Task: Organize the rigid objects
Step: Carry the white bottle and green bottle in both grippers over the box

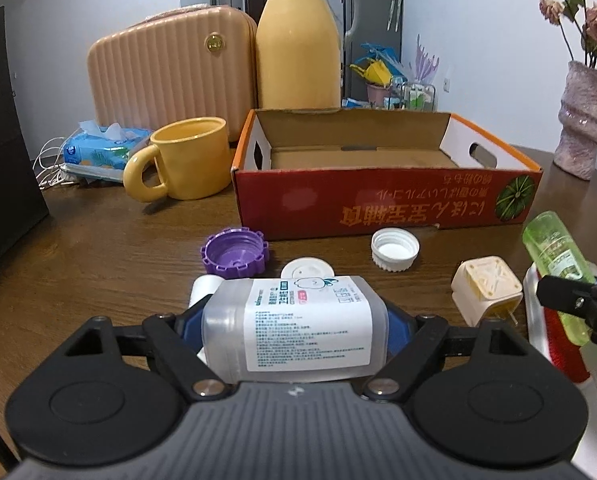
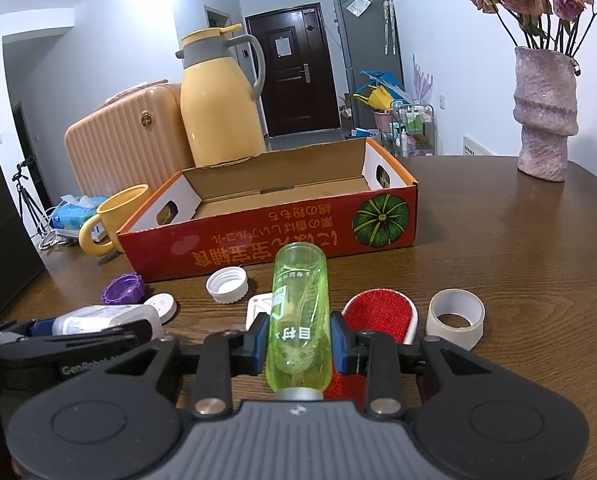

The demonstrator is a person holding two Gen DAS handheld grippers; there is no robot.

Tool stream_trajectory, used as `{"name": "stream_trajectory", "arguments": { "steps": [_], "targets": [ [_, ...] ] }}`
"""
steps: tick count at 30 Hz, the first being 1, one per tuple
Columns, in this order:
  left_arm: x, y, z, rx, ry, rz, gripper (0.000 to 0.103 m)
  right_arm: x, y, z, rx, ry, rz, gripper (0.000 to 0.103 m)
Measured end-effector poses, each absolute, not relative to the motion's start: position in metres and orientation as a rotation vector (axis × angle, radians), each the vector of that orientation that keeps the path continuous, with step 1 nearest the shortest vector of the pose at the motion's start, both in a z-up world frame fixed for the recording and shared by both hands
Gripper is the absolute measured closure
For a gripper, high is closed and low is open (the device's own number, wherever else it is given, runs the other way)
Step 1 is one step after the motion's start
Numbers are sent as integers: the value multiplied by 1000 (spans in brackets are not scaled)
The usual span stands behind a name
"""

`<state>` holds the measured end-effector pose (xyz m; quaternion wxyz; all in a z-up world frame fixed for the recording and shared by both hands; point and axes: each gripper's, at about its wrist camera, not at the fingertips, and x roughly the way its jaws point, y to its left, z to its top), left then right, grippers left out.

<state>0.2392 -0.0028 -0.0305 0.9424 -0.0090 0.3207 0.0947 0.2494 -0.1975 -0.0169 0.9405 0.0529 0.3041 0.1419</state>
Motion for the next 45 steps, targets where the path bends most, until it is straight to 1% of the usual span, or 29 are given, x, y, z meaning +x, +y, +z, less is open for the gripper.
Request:
{"name": "stream_trajectory", "arguments": {
  "steps": [10,21,34,45],
  "targets": [
    [227,-2,-13,-37,584,170,19,249,-196,-11,112,600,301,73],
    [224,-2,20,-40,511,140,19,260,-197,15,110,560,304,73],
    [249,-1,53,-75,435,126,19,297,-196,43,130,511,298,73],
    [288,1,65,-89,402,127,19,344,-194,52,158,493,295,73]
  ]
}}
